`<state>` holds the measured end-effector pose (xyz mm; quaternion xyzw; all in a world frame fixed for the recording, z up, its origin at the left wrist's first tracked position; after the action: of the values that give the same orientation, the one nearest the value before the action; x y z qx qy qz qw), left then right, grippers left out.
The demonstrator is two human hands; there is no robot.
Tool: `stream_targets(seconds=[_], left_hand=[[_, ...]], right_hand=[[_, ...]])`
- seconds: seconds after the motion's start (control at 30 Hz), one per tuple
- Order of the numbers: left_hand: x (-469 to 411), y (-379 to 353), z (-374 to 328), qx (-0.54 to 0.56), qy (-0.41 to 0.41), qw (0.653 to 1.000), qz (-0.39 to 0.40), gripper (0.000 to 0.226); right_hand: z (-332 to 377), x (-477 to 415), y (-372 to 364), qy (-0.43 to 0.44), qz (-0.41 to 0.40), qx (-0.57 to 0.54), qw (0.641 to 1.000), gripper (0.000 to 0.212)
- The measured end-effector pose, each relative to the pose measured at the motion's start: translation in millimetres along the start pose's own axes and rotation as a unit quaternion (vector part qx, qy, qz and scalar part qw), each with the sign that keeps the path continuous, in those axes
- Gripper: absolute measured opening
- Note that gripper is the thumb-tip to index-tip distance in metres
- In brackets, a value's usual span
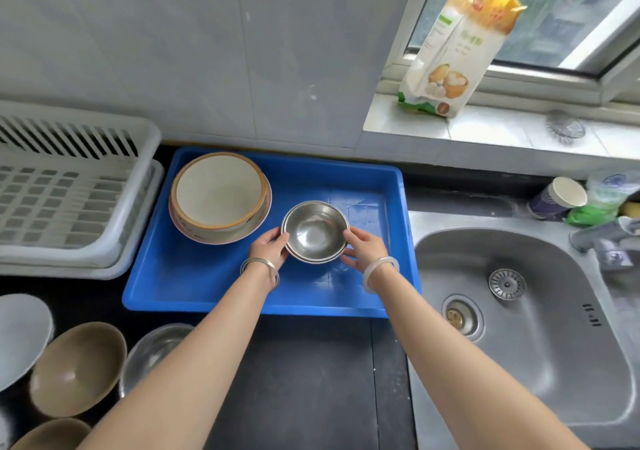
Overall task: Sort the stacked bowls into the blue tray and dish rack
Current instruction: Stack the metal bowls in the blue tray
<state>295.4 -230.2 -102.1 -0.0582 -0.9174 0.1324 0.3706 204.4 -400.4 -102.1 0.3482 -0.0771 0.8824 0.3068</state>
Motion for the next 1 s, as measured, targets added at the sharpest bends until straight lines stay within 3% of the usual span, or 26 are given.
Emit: stream_targets(seconds=[0.2,0.57,0.7,1.0], left_hand=[[-2.1,0.2,17.7,0.012,0.074,0.997,0.017,0.032],[-23.6,-15.9,8.1,0.112,0.009,0.993,-0.018,0.035],[-30.4,-25.9,5.6,0.145,0.017,0.989,0.001,0.037],[-39.8,-30.2,2.5,0.175,0.016,0.984,-0.034,0.037]], right_hand=[[-10.6,-10.5,2.3,-0.003,-0.003,-0.031,1.0,0.032],[15.3,-39.7,-10.0,0.011,-0.033,-0.057,0.998,0.038],[23.5,-51.3,-16.3,0.011,-0.039,-0.06,0.997,0.036],[30.0,-69.0,-24.0,0.015,-0.048,-0.058,0.997,0.034]])
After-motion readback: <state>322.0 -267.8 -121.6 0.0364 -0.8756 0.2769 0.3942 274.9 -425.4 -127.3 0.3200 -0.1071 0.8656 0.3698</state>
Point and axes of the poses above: each hand's wrist, its own x-axis away from the middle knuckle, its own y-axis out of the back of the hand, z = x × y, the point moved 9 cm from there along -x, towards the middle knuckle, and after that the axes turned 8 degrees about x, right-handed, at the moved point
